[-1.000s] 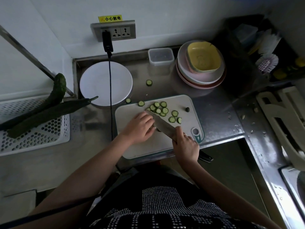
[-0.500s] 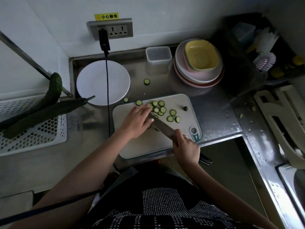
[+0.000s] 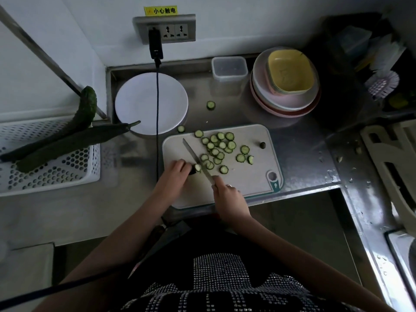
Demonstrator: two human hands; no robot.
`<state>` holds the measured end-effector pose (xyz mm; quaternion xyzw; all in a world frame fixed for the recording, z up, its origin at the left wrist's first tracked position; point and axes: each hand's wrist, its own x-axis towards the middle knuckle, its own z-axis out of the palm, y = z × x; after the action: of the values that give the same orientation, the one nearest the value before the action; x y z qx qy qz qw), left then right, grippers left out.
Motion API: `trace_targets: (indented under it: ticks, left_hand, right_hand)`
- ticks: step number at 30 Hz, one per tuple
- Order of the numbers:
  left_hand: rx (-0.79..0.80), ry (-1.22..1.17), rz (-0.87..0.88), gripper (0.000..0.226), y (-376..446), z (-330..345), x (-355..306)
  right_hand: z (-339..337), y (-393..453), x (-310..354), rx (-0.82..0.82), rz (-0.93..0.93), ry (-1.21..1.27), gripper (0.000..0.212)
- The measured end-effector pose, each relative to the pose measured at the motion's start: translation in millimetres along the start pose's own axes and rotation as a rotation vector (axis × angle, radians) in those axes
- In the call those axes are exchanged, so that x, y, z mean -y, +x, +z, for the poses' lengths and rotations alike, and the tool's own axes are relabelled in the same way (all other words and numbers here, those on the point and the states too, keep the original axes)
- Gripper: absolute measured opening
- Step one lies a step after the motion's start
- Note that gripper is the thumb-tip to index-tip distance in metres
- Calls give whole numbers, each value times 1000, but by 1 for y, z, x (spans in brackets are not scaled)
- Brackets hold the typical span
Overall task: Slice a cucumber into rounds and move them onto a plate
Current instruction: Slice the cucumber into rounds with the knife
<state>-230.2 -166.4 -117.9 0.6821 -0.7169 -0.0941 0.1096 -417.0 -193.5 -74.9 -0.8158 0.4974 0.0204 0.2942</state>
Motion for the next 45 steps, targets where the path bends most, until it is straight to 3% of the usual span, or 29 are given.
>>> trace_targets:
  ticks: [13,18,23,27,31,38,42,45]
  left_hand:
    - [-74,-109,-35,31,-18,-1,6]
    - [-87,-129,-16,26,-18,-2,6]
    - [-79,-151,26,27,-13,2,4]
    - [-69,-123,42,34,-13,3,5]
    - [-73,-104,43,28,-20,4,10]
    - [-107,-69,53,22,-20,-3,6]
    - [-109,-74,55,27,-22,-2,8]
    - [-99,-61,76,29,-23,-2,8]
  right_hand:
    - [15,-1,2,123,37,-117,22]
    - [12,0,1,89,102,-157,27]
    - [6,0,-4,-10,173,-42,21]
    - [11,-2,7,59,91,-31,23]
    - [13,2,7,92,132,-18,15]
    - [0,6,-1,-44,265,116,13]
    - [6,8,16,49,170,131,9]
    - [7,11,13,69,199,126,6]
